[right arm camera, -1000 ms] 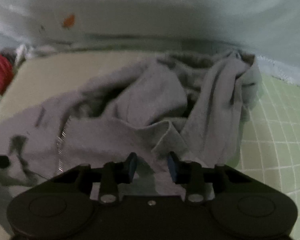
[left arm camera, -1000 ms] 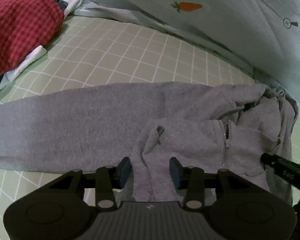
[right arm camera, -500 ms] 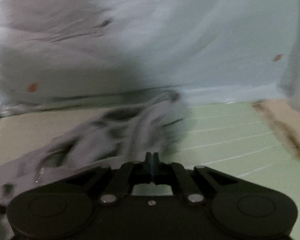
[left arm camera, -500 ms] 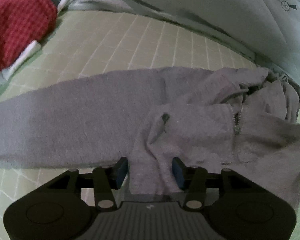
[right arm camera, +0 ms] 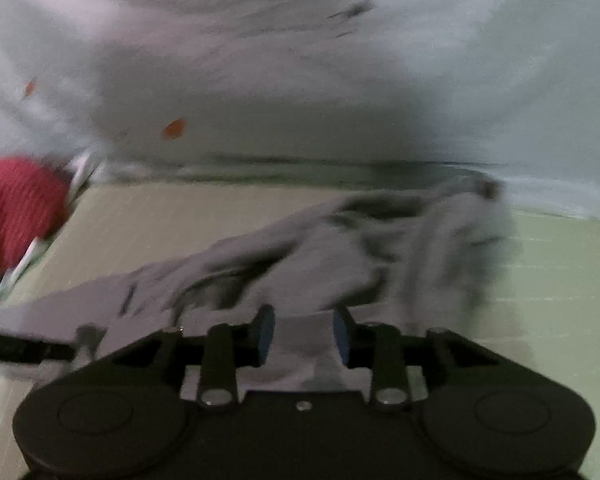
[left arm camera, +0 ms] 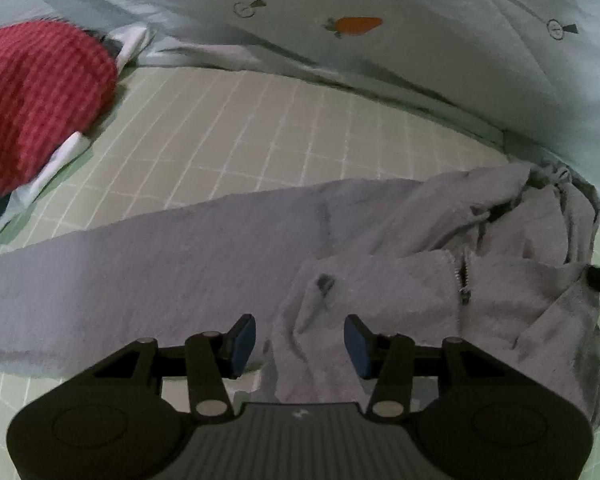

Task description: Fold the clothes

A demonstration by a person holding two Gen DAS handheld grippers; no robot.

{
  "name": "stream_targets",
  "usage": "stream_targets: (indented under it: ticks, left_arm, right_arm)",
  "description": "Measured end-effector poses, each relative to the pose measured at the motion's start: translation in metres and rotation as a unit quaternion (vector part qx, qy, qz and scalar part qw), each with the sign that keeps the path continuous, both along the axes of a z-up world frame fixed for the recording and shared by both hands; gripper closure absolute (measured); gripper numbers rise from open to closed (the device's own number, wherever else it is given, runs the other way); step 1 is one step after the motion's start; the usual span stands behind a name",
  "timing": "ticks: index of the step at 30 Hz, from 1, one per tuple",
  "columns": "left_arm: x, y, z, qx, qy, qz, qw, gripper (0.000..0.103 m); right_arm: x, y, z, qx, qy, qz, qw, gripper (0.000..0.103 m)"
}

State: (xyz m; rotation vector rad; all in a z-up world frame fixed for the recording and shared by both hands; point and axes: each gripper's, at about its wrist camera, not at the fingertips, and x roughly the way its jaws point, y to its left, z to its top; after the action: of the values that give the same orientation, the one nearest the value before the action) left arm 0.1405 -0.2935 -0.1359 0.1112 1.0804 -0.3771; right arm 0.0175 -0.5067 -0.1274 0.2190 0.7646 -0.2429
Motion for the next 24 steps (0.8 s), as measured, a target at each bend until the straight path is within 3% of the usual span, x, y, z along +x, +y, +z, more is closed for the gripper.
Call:
stream_targets:
  ticks: [1,4,5,7,14,24]
  left_arm:
    - [0.001,-0.001,-0.002,0.000,0.002,0.000,1.0000,0.053]
    - [0.005,-0.004,-0.009,0.002,0.011,0.002,0.9999,0.057]
    - [0.006,-0.005,-0.012,0.004,0.015,0.004,0.9999,0.061]
    - [0.007,-0.002,-0.019,0.007,0.026,0.014,0.9996,0.079]
    - [0.011,0.011,-0.025,-0.019,0.043,0.042,0.9980,0.083]
    - [0.008,0.009,-0.022,-0.014,0.029,0.027,0.9991,0.083]
  right_arm:
    - [0.008,0.006,-0.006,-0.003,0.011,0.014,1.000,0.059]
    - [0.022,0.014,-0.026,-0.042,0.079,0.024,0.996,0.058]
    - [0.019,0.013,-0.030,-0.047,0.093,0.021,0.994,0.058]
    - [0.006,0.006,-0.034,-0.042,0.111,0.006,0.993,0.057]
    - [-0.048,-0.003,-0.035,-0.025,0.131,-0.024,0.991,0.058]
    - [-0.036,0.005,-0.036,-0.036,0.130,-0.009,0.991,0.051]
